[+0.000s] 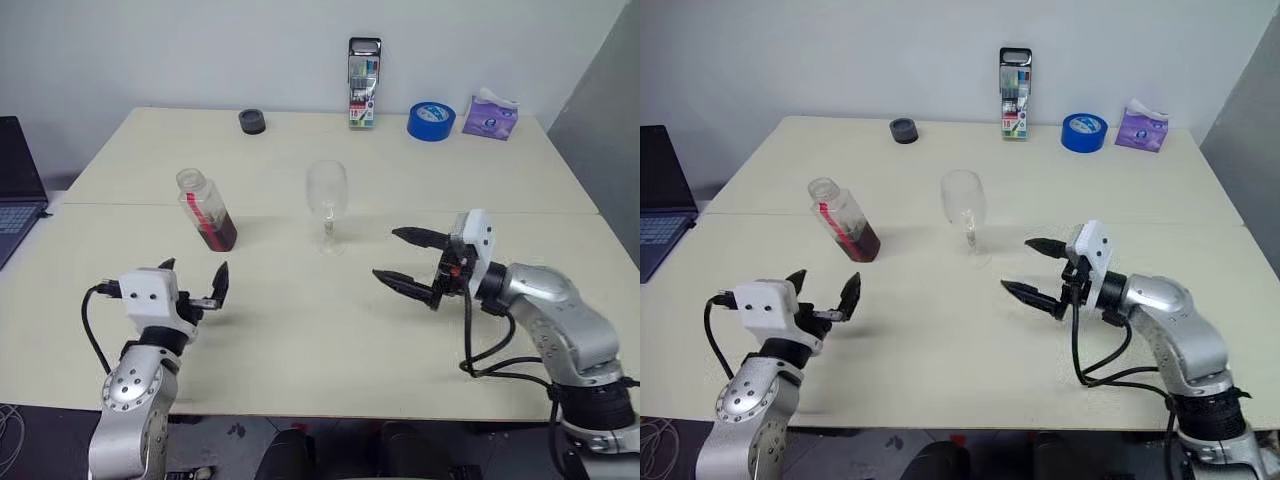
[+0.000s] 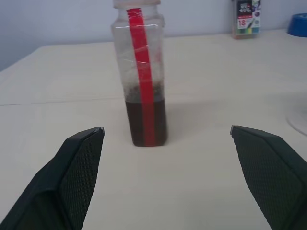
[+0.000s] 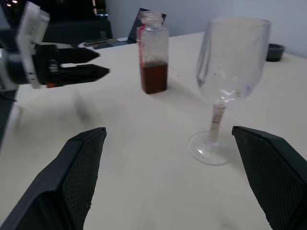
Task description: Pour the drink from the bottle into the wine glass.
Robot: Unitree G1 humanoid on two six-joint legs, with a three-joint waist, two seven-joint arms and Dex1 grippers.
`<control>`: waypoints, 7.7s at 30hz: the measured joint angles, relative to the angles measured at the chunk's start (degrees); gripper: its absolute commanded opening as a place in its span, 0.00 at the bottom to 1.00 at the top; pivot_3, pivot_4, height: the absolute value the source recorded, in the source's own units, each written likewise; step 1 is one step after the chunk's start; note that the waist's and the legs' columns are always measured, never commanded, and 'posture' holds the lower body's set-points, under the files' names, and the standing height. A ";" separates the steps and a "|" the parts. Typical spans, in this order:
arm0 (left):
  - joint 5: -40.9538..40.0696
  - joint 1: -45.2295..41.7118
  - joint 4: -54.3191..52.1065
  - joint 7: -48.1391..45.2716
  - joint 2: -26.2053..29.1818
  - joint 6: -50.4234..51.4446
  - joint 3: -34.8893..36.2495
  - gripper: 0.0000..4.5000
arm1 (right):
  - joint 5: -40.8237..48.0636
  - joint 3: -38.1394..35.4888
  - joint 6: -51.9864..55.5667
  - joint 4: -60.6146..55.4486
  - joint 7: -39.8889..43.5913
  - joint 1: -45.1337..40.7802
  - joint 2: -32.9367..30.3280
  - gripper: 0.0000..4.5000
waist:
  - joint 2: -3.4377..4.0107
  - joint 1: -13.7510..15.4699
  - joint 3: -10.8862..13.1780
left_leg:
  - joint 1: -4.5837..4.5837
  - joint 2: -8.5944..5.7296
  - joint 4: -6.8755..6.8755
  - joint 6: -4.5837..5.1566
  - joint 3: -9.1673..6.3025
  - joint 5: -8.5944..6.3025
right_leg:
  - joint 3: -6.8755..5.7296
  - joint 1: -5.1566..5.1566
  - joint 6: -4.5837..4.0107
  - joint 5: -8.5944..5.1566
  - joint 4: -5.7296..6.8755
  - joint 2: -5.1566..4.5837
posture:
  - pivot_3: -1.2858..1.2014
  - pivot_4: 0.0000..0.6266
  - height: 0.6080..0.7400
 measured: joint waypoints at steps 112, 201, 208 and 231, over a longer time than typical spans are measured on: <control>47.37 -79.18 90.90 -9.14 21.90 -58.87 -36.70 0.39 | -9.18 2.99 -6.80 2.49 -17.70 -7.82 11.88 1.00 | -0.29 -0.31 0.06 | -1.67 -0.18 0.98 -0.30 0.06 0.19 | -0.08 -1.61 0.11 0.08 0.80 -0.09 | 0.52 0.24 1.00; 17.95 -61.98 76.71 -11.38 13.91 -37.74 -12.22 0.39 | -5.77 3.03 -8.11 -3.04 -6.65 1.23 4.15 1.00 | -0.30 -0.76 0.02 | -1.67 -0.13 1.92 -0.30 0.16 0.19 | 0.16 -1.81 0.10 0.08 1.95 -0.09 | 0.52 0.24 1.00; 7.96 -43.03 55.34 -5.24 7.10 -20.97 -4.18 0.39 | -4.18 3.11 -12.12 -5.16 -0.93 6.22 2.03 1.00 | -0.43 -0.43 -0.05 | -1.61 -0.14 2.04 -0.27 0.06 0.17 | 0.12 -1.69 0.10 0.08 2.03 -0.09 | 0.52 0.24 1.00; 2.07 -36.75 59.98 -8.79 2.69 -23.96 -1.18 0.39 | -4.83 5.08 -13.35 -3.21 -3.42 4.67 4.42 1.00 | -0.49 -0.36 -0.10 | -1.51 -0.15 2.03 -0.15 0.03 0.10 | 0.08 -1.58 0.10 0.08 2.01 -0.09 | 0.52 0.24 1.00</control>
